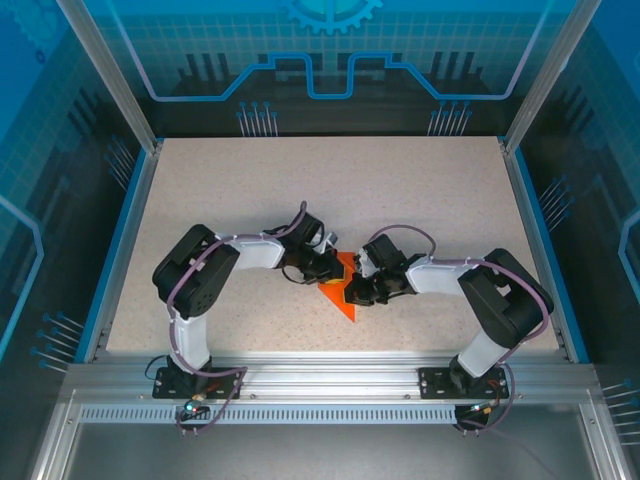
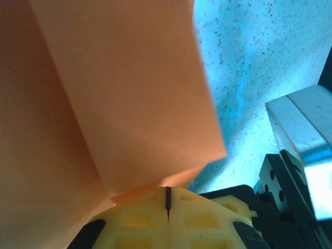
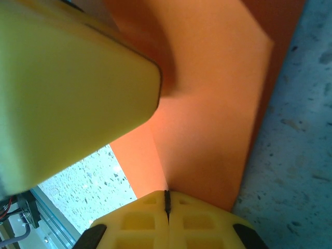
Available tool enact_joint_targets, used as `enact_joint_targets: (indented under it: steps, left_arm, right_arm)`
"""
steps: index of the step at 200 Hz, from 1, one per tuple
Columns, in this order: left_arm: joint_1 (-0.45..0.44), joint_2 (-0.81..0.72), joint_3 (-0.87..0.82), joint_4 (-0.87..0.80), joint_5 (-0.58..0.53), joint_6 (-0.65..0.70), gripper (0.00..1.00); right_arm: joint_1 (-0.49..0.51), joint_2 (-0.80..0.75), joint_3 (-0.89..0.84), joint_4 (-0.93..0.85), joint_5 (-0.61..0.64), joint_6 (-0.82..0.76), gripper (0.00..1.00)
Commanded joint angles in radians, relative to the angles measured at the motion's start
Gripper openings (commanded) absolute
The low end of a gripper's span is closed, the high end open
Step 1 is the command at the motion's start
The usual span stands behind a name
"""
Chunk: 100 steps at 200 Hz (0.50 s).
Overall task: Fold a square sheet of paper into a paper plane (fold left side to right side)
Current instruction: Fourth fold the wing at the center of the table.
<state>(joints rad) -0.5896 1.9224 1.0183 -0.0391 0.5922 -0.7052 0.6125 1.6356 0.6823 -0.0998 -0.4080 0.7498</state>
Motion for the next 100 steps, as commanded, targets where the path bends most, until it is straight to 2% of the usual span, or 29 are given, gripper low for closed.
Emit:
enact_joint_targets:
  steps: [1,100]
  left_arm:
    - [-0.004,0.030,0.004,0.018,-0.003,0.010,0.00]
    - [0.023,0.066,-0.025,0.047,-0.093,0.005,0.00]
  right_arm:
    - [-0.005,0.046,-0.027,-0.168,0.117,-0.024,0.00]
    - [-0.005,0.047,-0.018,-0.231,0.136,-0.056,0.00]
